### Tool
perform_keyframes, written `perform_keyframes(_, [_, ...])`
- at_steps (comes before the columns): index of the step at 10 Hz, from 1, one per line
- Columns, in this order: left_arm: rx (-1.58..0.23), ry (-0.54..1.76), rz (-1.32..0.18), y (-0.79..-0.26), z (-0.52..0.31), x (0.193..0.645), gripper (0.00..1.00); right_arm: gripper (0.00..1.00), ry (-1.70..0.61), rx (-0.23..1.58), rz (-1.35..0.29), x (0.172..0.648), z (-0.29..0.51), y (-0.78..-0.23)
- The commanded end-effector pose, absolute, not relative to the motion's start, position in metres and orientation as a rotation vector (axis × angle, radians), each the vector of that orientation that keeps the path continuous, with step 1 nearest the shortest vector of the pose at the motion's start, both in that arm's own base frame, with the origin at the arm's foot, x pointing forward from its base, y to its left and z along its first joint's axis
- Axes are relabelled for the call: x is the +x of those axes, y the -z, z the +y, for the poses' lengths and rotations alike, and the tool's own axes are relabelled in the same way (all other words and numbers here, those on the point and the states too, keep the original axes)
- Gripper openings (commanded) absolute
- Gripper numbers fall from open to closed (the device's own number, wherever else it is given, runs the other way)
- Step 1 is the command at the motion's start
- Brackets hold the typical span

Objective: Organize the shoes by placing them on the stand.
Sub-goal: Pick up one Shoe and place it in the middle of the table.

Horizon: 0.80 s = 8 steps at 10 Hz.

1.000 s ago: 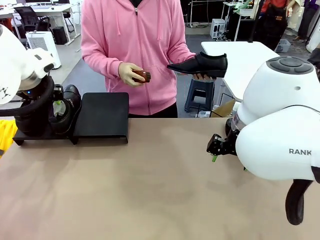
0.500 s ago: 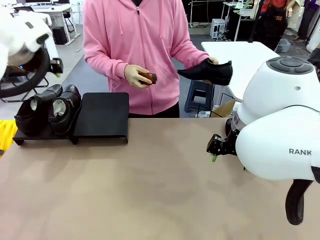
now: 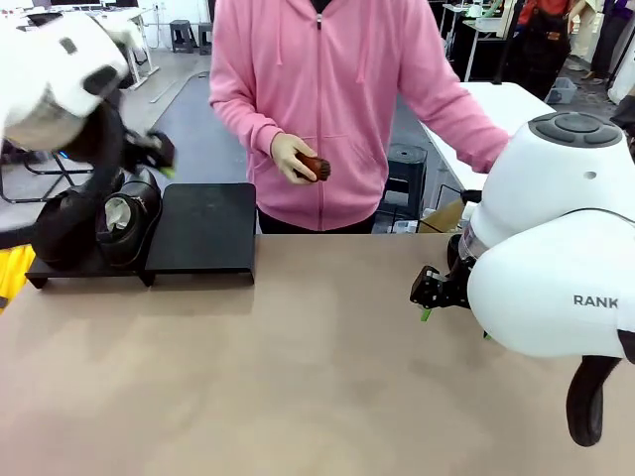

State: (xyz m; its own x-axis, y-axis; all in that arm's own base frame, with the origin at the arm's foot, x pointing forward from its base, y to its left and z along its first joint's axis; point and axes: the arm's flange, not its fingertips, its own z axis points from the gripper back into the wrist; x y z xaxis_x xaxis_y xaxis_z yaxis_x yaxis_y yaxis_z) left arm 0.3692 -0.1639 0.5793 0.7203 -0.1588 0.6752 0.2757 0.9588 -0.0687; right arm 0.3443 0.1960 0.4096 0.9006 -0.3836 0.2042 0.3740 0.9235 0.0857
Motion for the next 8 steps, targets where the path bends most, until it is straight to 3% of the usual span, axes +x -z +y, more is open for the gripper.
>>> perform_keyframes(1, [-0.188,0.314,-0.610,-0.597,-0.161,0.365,0.57,1.00,0.378,0.050,-0.223,0.345,0.197,-0.410])
perform_keyframes(3, [-0.204,0.417,-0.475,-0.585,-0.193,0.351,0.57,1.00,0.378,0.050,-0.223,0.345,0.197,-0.410])
perform_keyframes(5, [-0.196,0.346,-0.346,-0.574,-0.200,0.356,0.57,1.00,0.378,0.050,-0.223,0.345,0.197,-0.410])
perform_keyframes(6, [-0.148,0.236,-0.387,-0.570,-0.189,0.372,0.57,1.00,0.378,0.050,-0.223,0.345,0.197,-0.410])
perform_keyframes(7, [-0.201,0.383,-0.397,-0.571,-0.203,0.345,0.57,1.00,0.378,0.050,-0.223,0.345,0.197,-0.410])
perform_keyframes(8, [-0.201,0.383,-0.397,-0.571,-0.203,0.345,0.57,1.00,0.378,0.050,-0.223,0.345,0.197,-0.410])
